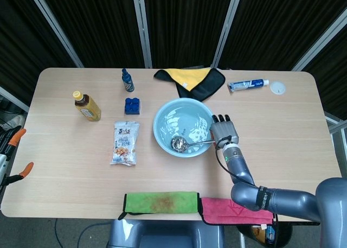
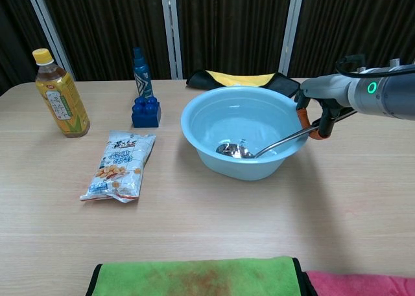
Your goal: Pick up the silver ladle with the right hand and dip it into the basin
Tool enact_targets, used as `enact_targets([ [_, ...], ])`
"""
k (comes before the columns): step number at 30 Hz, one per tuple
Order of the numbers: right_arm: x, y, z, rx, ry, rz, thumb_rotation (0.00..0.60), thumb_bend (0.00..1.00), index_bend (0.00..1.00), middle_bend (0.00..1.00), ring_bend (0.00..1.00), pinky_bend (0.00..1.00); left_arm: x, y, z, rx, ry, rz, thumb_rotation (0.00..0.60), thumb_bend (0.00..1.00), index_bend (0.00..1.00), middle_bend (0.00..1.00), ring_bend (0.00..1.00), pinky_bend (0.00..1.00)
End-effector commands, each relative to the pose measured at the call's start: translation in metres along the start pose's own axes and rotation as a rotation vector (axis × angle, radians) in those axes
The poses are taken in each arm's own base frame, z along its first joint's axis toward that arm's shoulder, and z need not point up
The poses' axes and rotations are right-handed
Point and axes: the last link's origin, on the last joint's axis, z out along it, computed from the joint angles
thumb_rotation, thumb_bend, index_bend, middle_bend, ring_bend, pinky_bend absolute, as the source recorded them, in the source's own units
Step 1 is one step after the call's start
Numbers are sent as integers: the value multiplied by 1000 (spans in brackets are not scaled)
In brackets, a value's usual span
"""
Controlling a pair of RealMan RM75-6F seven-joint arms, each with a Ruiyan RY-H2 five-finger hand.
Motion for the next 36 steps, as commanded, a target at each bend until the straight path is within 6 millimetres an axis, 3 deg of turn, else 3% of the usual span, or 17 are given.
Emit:
enact_targets([
  [1,4,-1,-4,0,11,2,600,765,714,55,0,0,3,0,-2,-3,9,-6,600,326,34,0,0,0],
  [16,55,-18,-46,55,62,46,600,766,714,62,0,0,11,-2,-10,-12,30,-33,600,326,34,0,0,0],
  [36,69,-19,-47,0,38,15,600,766,717,68,0,0,9,-4,-9,-8,21,-24,600,327,34,0,0,0],
])
